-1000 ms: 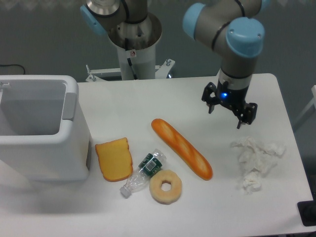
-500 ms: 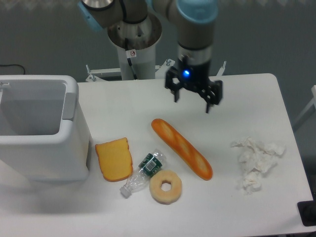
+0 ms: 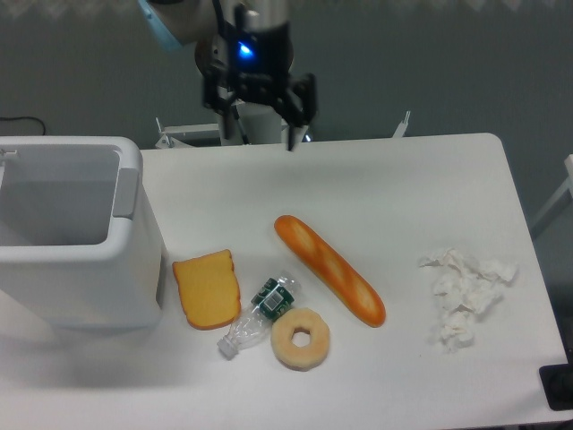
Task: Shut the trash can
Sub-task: 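Move the gripper up and over behind the open trash can lid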
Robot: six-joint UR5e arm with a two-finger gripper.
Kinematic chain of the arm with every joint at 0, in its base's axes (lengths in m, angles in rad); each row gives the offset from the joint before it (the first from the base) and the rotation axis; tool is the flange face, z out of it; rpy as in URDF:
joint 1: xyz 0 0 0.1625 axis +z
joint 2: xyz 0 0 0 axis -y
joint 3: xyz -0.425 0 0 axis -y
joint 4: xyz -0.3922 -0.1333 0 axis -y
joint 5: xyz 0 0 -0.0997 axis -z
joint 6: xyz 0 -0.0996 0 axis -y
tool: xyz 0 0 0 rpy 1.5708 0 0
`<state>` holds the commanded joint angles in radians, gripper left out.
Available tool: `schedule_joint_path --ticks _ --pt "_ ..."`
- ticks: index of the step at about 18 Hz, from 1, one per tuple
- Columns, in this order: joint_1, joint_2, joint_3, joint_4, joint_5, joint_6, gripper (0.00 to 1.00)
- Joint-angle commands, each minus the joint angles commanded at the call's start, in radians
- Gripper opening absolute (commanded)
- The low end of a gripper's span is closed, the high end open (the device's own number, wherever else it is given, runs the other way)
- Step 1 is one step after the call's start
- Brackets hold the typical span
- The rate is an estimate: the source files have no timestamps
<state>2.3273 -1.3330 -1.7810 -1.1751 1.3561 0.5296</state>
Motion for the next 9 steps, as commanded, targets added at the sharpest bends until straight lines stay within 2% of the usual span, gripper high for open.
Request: schedule_joint_path --ticks 6,9 --pt "-0.121 0.031 0.006 0.008 -0.022 -0.149 1.00" --pt "-0.184 0.034 0.018 0.009 -0.031 -0.181 1.00"
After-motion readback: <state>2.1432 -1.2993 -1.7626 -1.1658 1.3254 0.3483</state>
